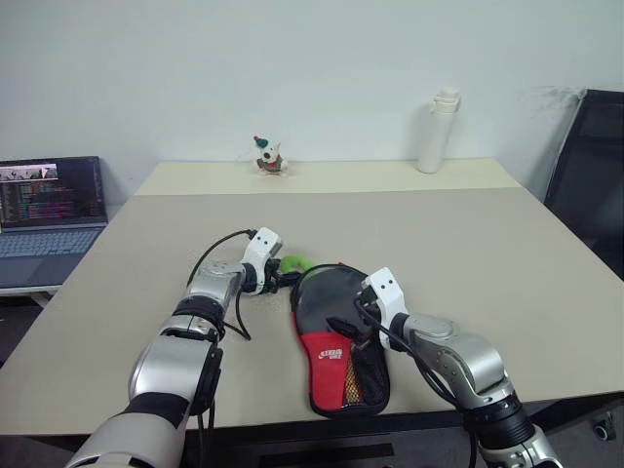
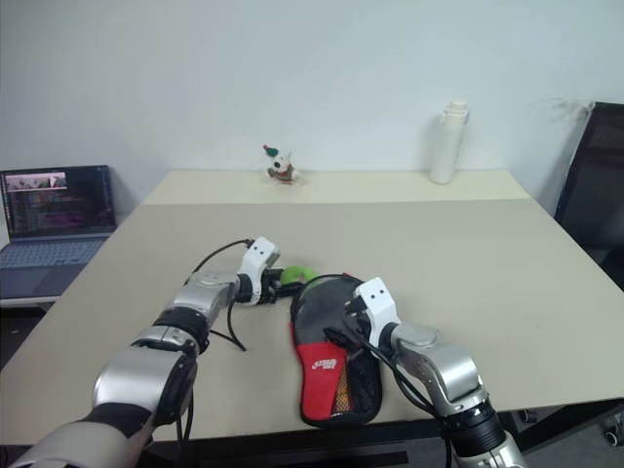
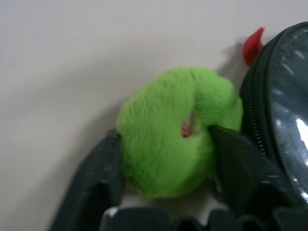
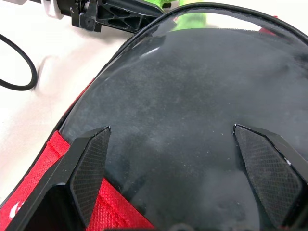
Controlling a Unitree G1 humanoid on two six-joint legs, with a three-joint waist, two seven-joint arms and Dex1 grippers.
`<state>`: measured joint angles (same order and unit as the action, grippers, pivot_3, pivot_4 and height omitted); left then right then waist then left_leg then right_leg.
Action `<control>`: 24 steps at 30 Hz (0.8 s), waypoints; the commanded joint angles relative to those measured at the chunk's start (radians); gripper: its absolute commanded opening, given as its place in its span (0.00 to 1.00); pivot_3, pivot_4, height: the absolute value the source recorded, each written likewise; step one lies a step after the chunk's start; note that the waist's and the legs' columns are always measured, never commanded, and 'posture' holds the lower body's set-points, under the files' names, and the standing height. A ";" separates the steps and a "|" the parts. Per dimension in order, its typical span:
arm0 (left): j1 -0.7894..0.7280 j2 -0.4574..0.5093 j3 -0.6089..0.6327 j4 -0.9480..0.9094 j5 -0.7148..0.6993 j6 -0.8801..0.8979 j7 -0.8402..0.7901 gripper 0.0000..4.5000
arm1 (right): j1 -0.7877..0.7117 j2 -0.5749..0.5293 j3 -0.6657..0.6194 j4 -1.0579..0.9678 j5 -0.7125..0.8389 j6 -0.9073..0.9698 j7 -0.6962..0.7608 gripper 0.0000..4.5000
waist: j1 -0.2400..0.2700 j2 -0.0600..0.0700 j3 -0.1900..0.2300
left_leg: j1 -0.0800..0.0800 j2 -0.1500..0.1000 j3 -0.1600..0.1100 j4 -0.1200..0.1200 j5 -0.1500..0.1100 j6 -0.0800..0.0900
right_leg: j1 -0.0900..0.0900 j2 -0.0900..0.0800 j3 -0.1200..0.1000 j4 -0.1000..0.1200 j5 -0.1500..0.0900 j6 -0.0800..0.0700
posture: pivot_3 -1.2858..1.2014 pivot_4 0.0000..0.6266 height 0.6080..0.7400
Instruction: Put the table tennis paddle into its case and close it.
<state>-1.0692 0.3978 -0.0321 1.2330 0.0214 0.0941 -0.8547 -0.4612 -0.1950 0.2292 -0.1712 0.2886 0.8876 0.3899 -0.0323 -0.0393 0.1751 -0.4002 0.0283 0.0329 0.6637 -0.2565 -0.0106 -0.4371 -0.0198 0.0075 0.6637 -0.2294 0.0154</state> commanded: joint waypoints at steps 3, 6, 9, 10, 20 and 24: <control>0.037 0.003 -0.002 -0.003 0.014 -0.001 -0.003 0.14 | -0.050 0.007 0.001 0.010 -0.046 -0.069 -0.013 1.00 | -0.001 0.000 0.000 | 0.001 0.000 0.000 0.000 0.000 0.000 | 0.000 0.000 0.000 0.001 0.000 0.000 | 0.52 0.24 1.00; 0.045 0.003 0.000 -0.009 0.012 -0.001 -0.005 0.00 | -0.088 0.030 0.015 0.074 -0.080 -0.118 -0.021 1.00 | -0.002 0.000 0.000 | 0.002 0.000 0.000 0.000 0.000 0.000 | 0.001 0.000 0.000 0.002 0.000 0.001 | 0.52 0.24 1.00; 0.049 0.002 0.000 -0.013 0.013 -0.002 0.001 0.00 | -0.116 0.044 0.057 0.198 -0.143 -0.184 -0.033 1.00 | -0.003 -0.001 -0.001 | 0.002 0.000 0.000 0.000 0.000 0.000 | 0.001 0.001 0.000 0.002 0.000 0.001 | 0.52 0.24 1.00; 0.050 0.002 0.000 -0.014 0.014 -0.003 0.003 0.00 | -0.118 0.043 0.070 0.233 -0.166 -0.202 -0.035 1.00 | -0.003 -0.001 -0.002 | 0.002 0.001 0.000 0.000 0.000 0.000 | 0.001 0.001 0.000 0.002 0.000 0.000 | 0.52 0.24 1.00; -0.049 -0.018 -0.014 0.043 0.070 -0.054 0.214 0.00 | -0.019 0.007 0.102 0.217 -0.230 -0.198 -0.015 1.00 | -0.003 -0.004 -0.006 | 0.007 0.001 0.000 0.000 0.000 0.000 | 0.006 0.000 0.000 0.001 -0.001 0.002 | 0.52 0.24 1.00; -0.104 -0.056 -0.032 0.077 0.115 -0.077 0.300 0.00 | 0.003 0.009 0.107 0.179 -0.225 -0.163 -0.015 1.00 | -0.001 -0.004 -0.006 | 0.013 0.001 -0.001 0.000 0.000 0.000 | 0.013 0.000 -0.001 0.000 -0.003 0.005 | 0.52 0.24 1.00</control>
<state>-1.1274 0.3438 -0.0579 1.3109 0.1159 0.0445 -0.6019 -0.4855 -0.1780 0.3070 -0.0063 0.0869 0.6733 0.3709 -0.0333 -0.0436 0.1689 -0.3868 0.0290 0.0320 0.6637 -0.2566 -0.0108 -0.4230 -0.0197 0.0065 0.6631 -0.2321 0.0201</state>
